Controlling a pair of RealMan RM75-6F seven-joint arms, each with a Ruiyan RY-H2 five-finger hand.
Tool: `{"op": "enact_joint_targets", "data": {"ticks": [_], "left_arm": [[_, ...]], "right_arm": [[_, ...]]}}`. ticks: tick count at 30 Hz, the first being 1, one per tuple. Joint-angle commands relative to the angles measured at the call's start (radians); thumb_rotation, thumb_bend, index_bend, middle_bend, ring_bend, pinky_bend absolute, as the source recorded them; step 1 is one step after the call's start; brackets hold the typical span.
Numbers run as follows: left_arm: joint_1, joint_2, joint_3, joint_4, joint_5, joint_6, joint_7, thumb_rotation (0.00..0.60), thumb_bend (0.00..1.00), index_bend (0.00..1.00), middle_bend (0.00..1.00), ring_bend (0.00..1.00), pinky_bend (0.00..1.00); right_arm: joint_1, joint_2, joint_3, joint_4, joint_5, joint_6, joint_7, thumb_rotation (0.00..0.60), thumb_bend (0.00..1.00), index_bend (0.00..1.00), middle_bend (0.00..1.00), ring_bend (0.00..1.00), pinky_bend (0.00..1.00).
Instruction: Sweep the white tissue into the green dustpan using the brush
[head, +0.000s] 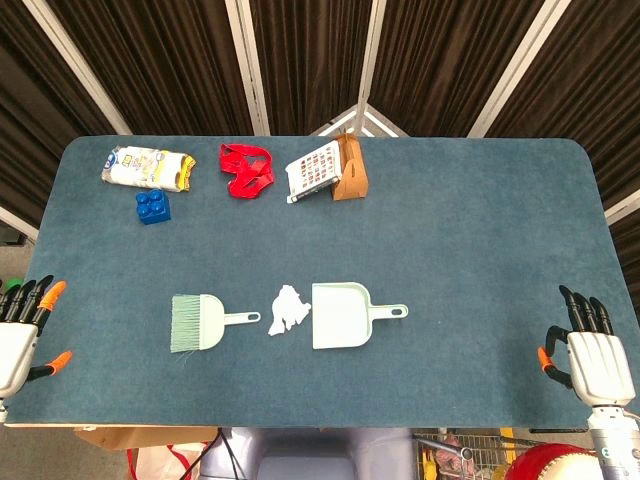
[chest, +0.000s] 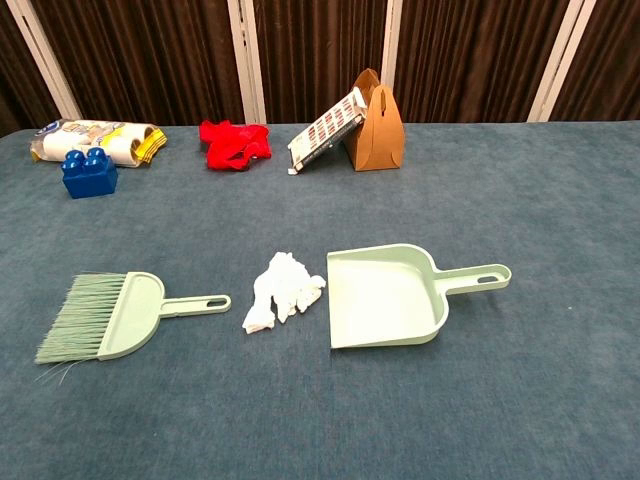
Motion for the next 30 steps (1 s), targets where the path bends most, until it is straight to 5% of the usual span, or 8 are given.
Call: {"op": "enact_joint_targets", "data": {"ticks": [1, 6, 12, 30], "left_arm": [[-0.001, 0.002, 0.001, -0.004, -0.004, -0.006, -0.001, 0.6, 0.0, 0.0, 0.0, 0.0, 0.0], [0.005, 0.004, 0.0, 0.0, 0.002, 0.009, -0.011, 0.6, 0.0, 0.0, 0.0, 0.0, 0.0], [0.005, -0.001, -0.005, 0.007, -0.002, 0.013, -0.029, 0.6, 0.0, 0.0, 0.0, 0.0, 0.0], [0.007, 0.004, -0.001, -0.008, -0.006, 0.007, -0.018, 0.6, 0.0, 0.0, 0.0, 0.0, 0.0]], "right_arm": [[0.0, 0.001, 0.0, -0.003, 0.002, -0.001, -0.002, 0.6, 0.39, 0.0, 0.0, 0.0, 0.0], [0.002, -0.002, 0.002, -0.008, 0.003, -0.003, 0.0, 0.6, 0.38, 0.0, 0.0, 0.0, 0.0], [0.006, -0.011, 0.003, -0.009, 0.023, -0.015, -0.041, 0.6, 0.24, 0.0, 0.0, 0.0, 0.0], [0.011, 0.0, -0.007, -0.032, -0.005, -0.022, -0.014, 0.6, 0.24, 0.0, 0.0, 0.0, 0.0]]}}
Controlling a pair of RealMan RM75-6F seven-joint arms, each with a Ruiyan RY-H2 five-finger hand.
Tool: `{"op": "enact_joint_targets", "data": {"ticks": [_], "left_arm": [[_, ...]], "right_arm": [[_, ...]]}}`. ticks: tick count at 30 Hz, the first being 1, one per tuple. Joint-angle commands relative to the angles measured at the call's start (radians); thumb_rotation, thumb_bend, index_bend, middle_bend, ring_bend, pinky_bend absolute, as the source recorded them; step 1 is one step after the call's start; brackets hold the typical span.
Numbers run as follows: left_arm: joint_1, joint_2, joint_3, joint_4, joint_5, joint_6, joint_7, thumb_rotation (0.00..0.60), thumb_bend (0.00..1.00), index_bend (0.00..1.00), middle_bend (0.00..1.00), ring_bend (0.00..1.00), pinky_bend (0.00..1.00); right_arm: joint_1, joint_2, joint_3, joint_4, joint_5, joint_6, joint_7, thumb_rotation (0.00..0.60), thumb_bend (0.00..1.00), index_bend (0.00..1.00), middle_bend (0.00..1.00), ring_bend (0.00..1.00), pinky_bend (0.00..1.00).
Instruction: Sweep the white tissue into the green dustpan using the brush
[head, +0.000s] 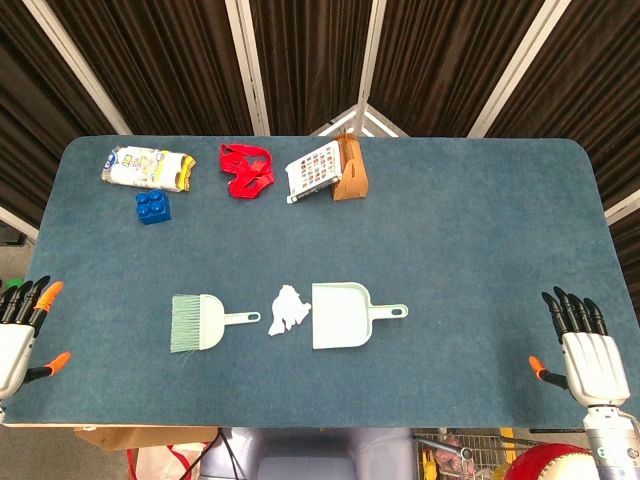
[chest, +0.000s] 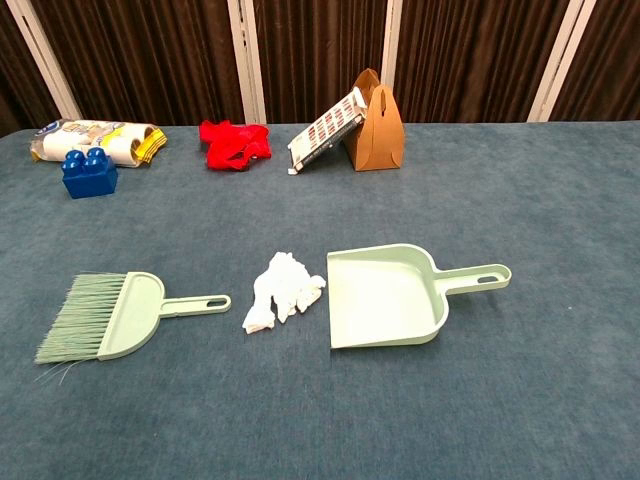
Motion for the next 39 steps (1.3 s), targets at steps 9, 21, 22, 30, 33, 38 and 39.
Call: {"op": "enact_joint_targets", "data": {"ticks": [9, 21, 22, 30, 33, 38, 39], "left_arm": [[-0.001, -0.003, 0.0, -0.001, 0.004, 0.002, 0.013, 0.6, 0.0, 0.0, 0.0, 0.0, 0.0], [-0.003, -0.007, 0.0, 0.0, 0.01, 0.004, 0.037, 0.6, 0.0, 0.0, 0.0, 0.0, 0.0], [-0.003, -0.007, 0.0, 0.0, 0.012, 0.004, 0.038, 0.6, 0.0, 0.0, 0.0, 0.0, 0.0], [-0.006, -0.013, 0.001, 0.003, 0.02, 0.006, 0.044, 0.6, 0.0, 0.0, 0.0, 0.0, 0.0], [-0.005, -0.015, 0.001, 0.003, 0.021, 0.008, 0.045, 0.6, 0.0, 0.0, 0.0, 0.0, 0.0], [-0.006, -0.016, -0.003, 0.004, 0.015, 0.007, 0.042, 0.6, 0.0, 0.0, 0.0, 0.0, 0.0], [-0.006, -0.017, -0.003, 0.005, 0.015, 0.008, 0.042, 0.6, 0.0, 0.0, 0.0, 0.0, 0.0]], "right_arm": [[0.053, -0.041, 0.02, 0.0, -0.038, -0.028, -0.018, 0.6, 0.24, 0.15, 0.41, 0.4, 0.5], [0.161, -0.155, 0.065, 0.026, 0.084, -0.178, -0.159, 0.6, 0.31, 0.3, 0.77, 0.76, 0.83], [0.17, -0.164, 0.066, 0.03, 0.091, -0.188, -0.172, 0.6, 0.32, 0.31, 0.8, 0.79, 0.85], [0.233, -0.24, 0.091, 0.041, 0.163, -0.243, -0.264, 0.6, 0.35, 0.39, 0.89, 0.86, 0.9], [0.252, -0.277, 0.097, 0.042, 0.186, -0.251, -0.291, 0.6, 0.36, 0.41, 0.91, 0.88, 0.92], [0.275, -0.326, 0.087, 0.052, 0.203, -0.265, -0.336, 0.6, 0.36, 0.42, 0.95, 0.92, 0.94], [0.279, -0.335, 0.082, 0.055, 0.204, -0.267, -0.345, 0.6, 0.36, 0.42, 0.96, 0.92, 0.94]]}}
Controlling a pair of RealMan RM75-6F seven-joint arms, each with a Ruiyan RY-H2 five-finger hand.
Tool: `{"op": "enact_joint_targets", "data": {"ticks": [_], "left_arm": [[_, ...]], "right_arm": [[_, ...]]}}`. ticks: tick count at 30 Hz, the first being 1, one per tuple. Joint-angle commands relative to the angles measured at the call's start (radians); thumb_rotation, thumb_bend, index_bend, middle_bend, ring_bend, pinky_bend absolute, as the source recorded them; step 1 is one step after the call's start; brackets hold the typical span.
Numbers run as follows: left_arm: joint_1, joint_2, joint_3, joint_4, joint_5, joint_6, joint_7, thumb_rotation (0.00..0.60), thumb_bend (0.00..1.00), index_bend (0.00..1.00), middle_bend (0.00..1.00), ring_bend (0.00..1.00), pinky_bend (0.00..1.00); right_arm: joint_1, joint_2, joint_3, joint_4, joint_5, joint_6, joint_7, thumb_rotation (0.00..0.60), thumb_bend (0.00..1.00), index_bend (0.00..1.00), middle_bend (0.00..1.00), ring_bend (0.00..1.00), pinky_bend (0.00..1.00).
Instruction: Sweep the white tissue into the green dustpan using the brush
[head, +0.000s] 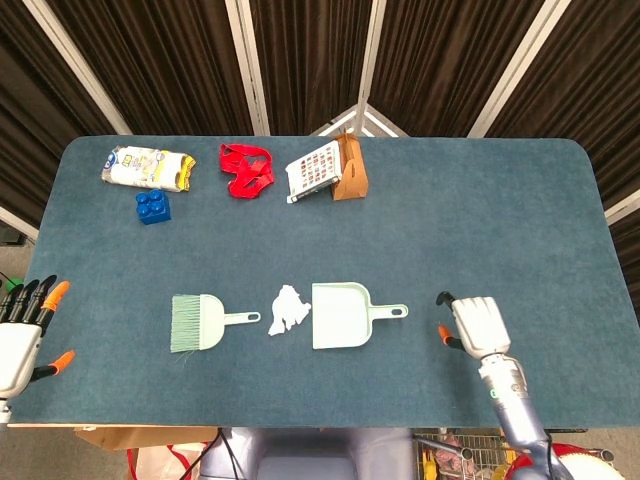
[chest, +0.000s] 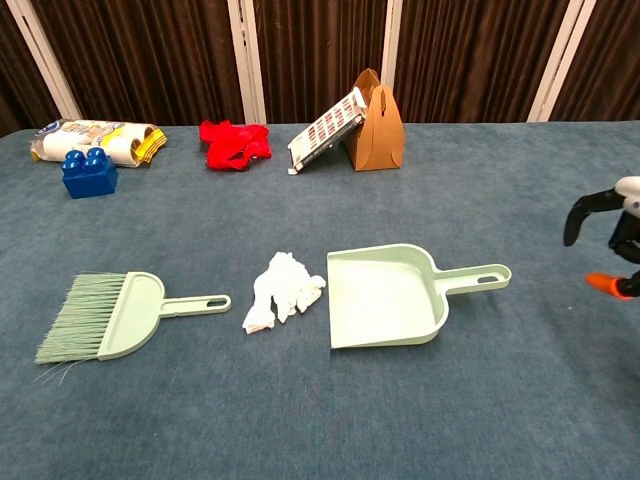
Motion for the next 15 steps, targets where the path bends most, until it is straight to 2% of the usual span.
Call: {"op": "enact_joint_targets", "data": {"ticks": [1, 10, 15], "left_arm": [[-0.001, -0.001, -0.001, 0.001, 0.001, 0.0, 0.0, 0.6, 0.0, 0.0, 0.0, 0.0, 0.0], [-0.002, -0.008, -0.004, -0.001, -0.004, 0.001, 0.008, 0.6, 0.0, 0.0, 0.0, 0.0, 0.0], [-0.001, -0.008, -0.003, 0.0, -0.002, 0.002, 0.008, 0.6, 0.0, 0.0, 0.0, 0.0, 0.0]], "right_arm": [[0.012, -0.024, -0.012, 0.016, 0.011, -0.009, -0.021, 0.6, 0.36, 0.42, 0.96, 0.92, 0.94], [0.046, -0.114, -0.004, 0.055, 0.022, 0.0, -0.042, 0.6, 0.36, 0.42, 0.96, 0.92, 0.94], [0.054, -0.131, -0.007, 0.078, 0.024, 0.002, -0.036, 0.6, 0.36, 0.42, 0.96, 0.92, 0.94]]}}
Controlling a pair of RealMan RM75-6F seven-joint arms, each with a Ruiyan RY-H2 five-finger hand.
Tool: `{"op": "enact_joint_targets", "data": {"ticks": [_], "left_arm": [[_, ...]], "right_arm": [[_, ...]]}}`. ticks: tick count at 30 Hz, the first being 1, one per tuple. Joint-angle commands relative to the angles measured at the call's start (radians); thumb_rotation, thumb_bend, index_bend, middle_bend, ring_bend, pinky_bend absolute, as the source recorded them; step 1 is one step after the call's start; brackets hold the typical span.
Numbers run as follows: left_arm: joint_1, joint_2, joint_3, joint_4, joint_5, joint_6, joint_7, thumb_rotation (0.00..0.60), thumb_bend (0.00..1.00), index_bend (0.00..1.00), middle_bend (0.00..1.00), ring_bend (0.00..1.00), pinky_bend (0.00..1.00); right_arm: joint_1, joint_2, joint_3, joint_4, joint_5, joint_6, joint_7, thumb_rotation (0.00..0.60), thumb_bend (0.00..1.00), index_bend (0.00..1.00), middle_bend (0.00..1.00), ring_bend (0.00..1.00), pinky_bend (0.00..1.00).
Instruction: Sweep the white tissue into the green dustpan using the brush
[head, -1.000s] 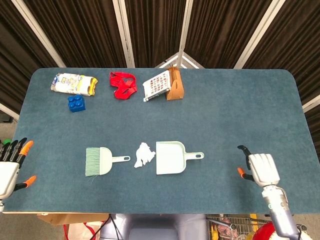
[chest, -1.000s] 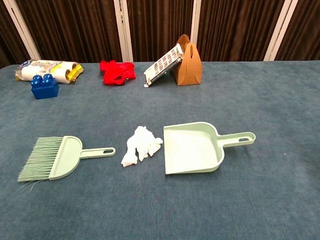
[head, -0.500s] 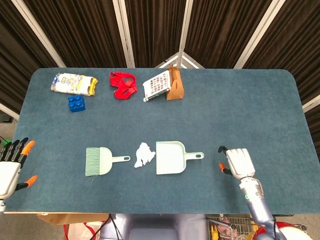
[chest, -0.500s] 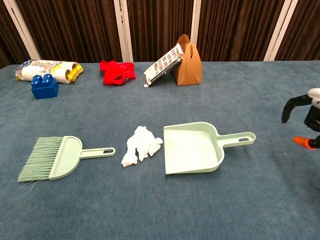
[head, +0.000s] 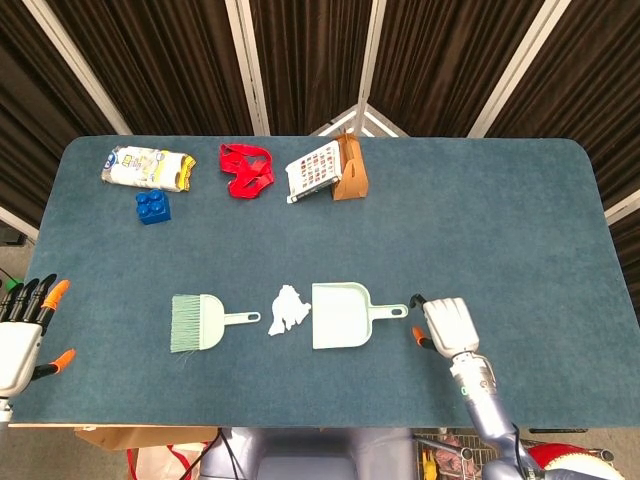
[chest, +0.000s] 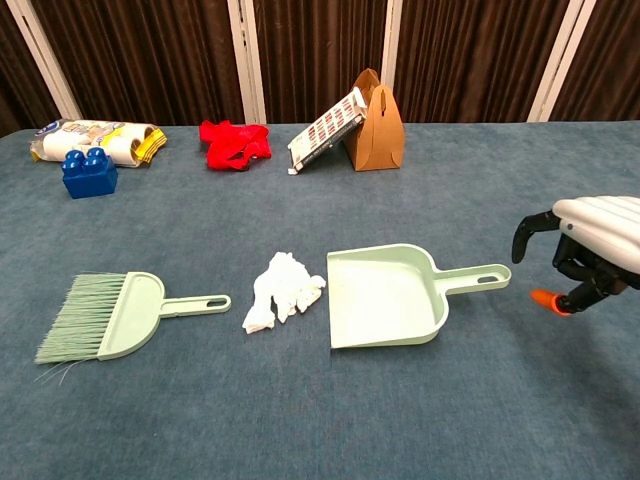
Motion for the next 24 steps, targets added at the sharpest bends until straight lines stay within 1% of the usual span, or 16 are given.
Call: {"op": "enact_joint_targets", "data": {"ticks": [1, 8, 19, 24], "left_arm": [[0.0, 0.0, 0.0, 0.0, 0.001, 0.001, 0.0, 0.6, 0.0, 0.0, 0.0, 0.0, 0.0], [-0.001, -0.002, -0.001, -0.001, -0.001, 0.0, -0.001, 0.6, 0.0, 0.0, 0.0, 0.0, 0.0], [-0.001, -0.006, -0.003, 0.001, -0.001, 0.004, 0.001, 0.6, 0.0, 0.0, 0.0, 0.0, 0.0], [-0.002, -0.006, -0.003, 0.002, -0.002, 0.001, 0.0, 0.6, 0.0, 0.0, 0.0, 0.0, 0.0]], "right_arm": [[0.003, -0.008, -0.004, 0.013, -0.004, 0.004, 0.004, 0.6, 0.35, 0.42, 0.96, 0.92, 0.94], [0.015, -0.052, -0.012, 0.064, -0.013, 0.008, 0.012, 0.6, 0.35, 0.4, 0.96, 0.92, 0.94], [0.037, -0.093, -0.005, 0.095, -0.022, 0.012, 0.022, 0.6, 0.35, 0.4, 0.96, 0.92, 0.94], [0.04, -0.103, -0.01, 0.102, -0.019, 0.009, 0.024, 0.6, 0.35, 0.4, 0.96, 0.92, 0.94]]}}
